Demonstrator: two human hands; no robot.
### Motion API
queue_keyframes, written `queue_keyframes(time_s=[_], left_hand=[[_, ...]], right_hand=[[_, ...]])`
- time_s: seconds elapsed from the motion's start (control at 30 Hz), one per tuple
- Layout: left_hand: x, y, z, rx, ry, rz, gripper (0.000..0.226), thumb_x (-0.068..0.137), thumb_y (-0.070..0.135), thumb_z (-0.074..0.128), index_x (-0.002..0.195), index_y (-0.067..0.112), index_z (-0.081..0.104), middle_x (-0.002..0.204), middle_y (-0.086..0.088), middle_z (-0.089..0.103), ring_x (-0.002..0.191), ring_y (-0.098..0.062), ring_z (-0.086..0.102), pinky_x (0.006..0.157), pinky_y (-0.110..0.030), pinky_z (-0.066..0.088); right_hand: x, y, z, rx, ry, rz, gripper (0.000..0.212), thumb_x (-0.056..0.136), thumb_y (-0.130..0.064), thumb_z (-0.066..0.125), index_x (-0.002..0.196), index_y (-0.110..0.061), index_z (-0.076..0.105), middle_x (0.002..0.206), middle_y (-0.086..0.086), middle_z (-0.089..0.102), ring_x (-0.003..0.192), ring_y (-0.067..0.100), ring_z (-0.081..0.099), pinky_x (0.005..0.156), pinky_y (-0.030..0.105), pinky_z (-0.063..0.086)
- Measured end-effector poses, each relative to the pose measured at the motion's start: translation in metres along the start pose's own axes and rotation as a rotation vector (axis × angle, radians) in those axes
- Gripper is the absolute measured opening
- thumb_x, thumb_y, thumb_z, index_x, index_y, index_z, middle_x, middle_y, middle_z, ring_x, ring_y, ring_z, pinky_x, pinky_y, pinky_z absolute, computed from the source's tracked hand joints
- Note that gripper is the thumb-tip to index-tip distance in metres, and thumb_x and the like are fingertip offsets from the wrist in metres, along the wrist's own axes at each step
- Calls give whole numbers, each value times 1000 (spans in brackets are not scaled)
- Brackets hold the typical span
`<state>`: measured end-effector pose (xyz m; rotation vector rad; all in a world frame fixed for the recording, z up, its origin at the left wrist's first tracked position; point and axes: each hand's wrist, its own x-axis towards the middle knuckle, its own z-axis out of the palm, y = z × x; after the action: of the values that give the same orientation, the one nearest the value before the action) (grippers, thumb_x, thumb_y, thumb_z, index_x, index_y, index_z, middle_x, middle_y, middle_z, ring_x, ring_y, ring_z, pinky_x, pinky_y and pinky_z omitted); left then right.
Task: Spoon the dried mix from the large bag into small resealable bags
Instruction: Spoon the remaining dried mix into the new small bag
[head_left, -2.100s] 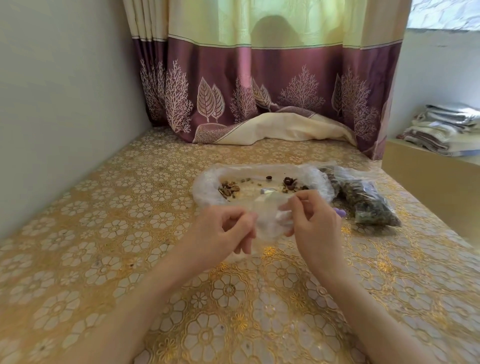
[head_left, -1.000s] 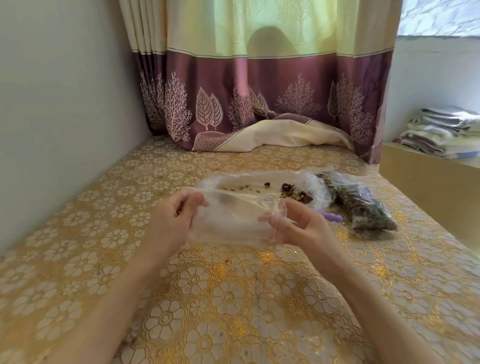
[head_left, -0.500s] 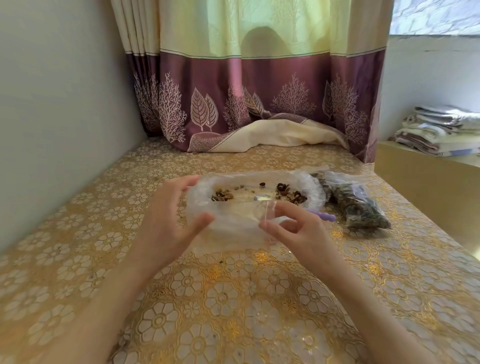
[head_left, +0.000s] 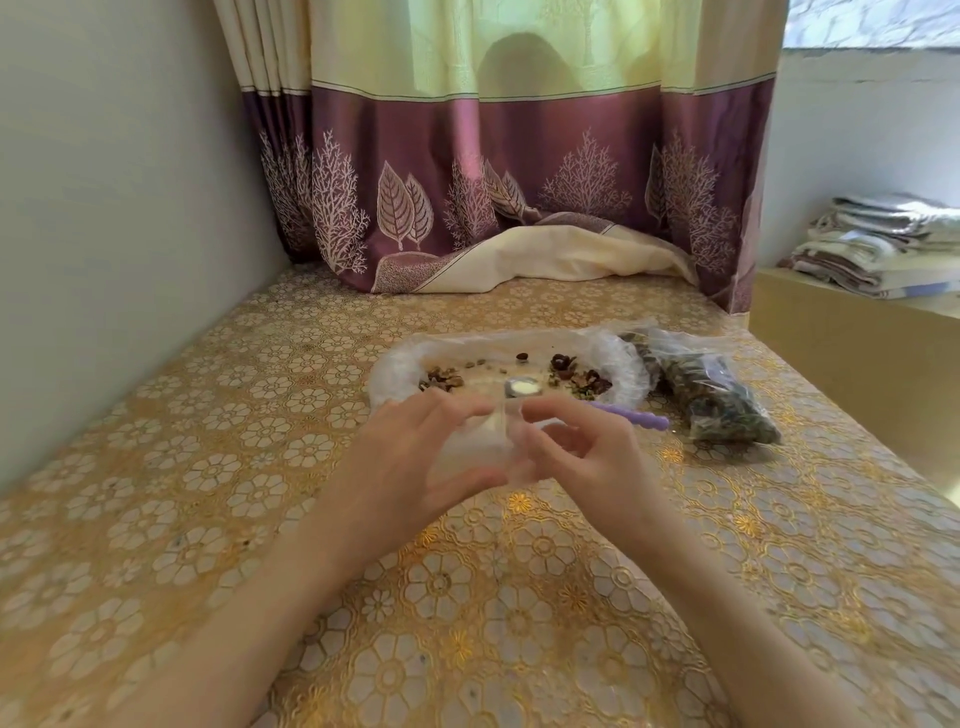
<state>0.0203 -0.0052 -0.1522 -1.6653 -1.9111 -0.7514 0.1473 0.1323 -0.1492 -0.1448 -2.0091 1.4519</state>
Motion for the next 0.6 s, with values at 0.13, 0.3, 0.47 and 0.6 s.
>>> queue_keyframes(time_s=[0.13, 0.3, 0.47, 0.6], left_hand=[[-3, -7, -2, -25, 66, -107, 52, 84, 59, 46, 116, 18, 55, 100, 12, 57, 82, 10, 36, 75, -26, 40], [-5, -11, -6, -79, 142, -257, 64, 83, 67, 36, 114, 15, 57, 101, 17, 53, 88, 9, 42, 79, -32, 40], [-8, -16, -4, -166, 165, -357, 65, 82, 71, 36, 117, 19, 55, 102, 22, 49, 92, 5, 45, 86, -36, 43], [-8, -19, -1, -162, 167, -360, 62, 83, 70, 36, 116, 20, 53, 101, 23, 45, 93, 2, 44, 87, -48, 45]], right_hand=[[5, 9, -12, -227, 400, -23, 12, 88, -14, 64, 86, -26, 65, 75, -5, 67, 69, 9, 64, 63, 19, 49], [10, 26, -40, -761, 597, 161, 42, 85, -34, 68, 120, -14, 58, 106, 6, 50, 102, 23, 44, 77, 21, 28], [10, 37, -51, -791, 354, 421, 49, 87, -41, 63, 125, -13, 54, 119, 9, 53, 111, 26, 47, 84, 36, 41], [11, 38, -44, -561, 379, 258, 3, 90, -16, 63, 90, -14, 61, 79, -4, 67, 70, 23, 56, 56, 14, 39]])
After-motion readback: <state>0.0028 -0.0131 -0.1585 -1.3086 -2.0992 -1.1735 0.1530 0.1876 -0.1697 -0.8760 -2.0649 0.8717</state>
